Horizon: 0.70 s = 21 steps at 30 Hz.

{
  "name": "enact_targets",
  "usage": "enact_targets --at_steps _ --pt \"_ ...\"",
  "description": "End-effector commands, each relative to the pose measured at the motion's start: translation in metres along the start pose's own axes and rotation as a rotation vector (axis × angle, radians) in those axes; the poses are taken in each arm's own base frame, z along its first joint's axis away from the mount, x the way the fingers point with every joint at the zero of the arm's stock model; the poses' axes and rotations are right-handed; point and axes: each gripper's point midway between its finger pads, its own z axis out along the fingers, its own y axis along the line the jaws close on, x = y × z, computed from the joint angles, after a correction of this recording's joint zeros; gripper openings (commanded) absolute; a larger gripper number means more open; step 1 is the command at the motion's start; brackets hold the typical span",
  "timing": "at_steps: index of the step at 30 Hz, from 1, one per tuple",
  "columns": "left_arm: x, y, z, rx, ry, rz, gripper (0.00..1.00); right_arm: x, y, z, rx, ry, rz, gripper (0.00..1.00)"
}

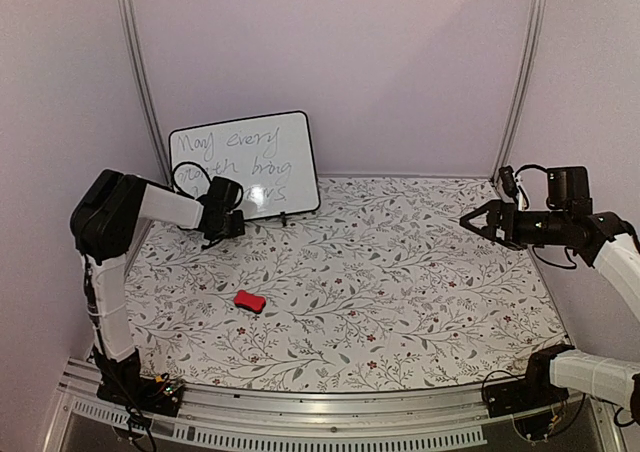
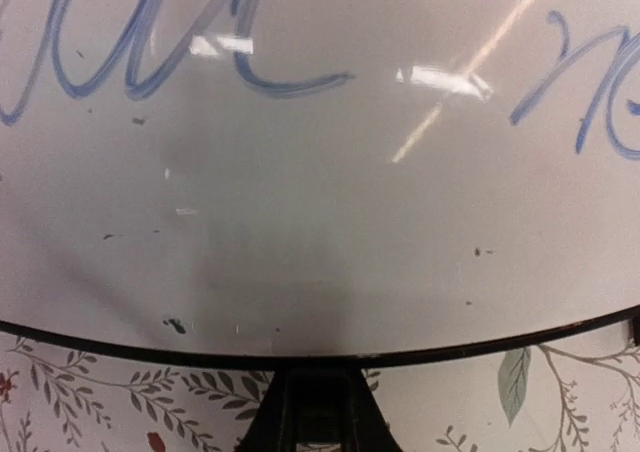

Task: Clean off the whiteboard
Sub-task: Move the whiteboard to the center of the board.

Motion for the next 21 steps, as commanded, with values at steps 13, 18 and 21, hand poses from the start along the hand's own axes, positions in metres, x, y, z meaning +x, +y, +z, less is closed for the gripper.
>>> enact_targets --at_steps 13,18,21 --pt "0.076 -0.011 -0.077 -0.212 0.075 -0.090 0.00 0.009 0.003 -0.005 -0.017 -0.018 0.003 0.99" --pt "0.097 -0.026 -0.096 -0.246 0.090 -0.110 0.00 0.014 0.001 -0.004 -0.020 -0.008 0.013 0.99" --pt "0.110 -0.034 -0.102 -0.266 0.107 -0.105 0.00 0.014 0.002 -0.006 -0.020 -0.014 0.013 0.99"
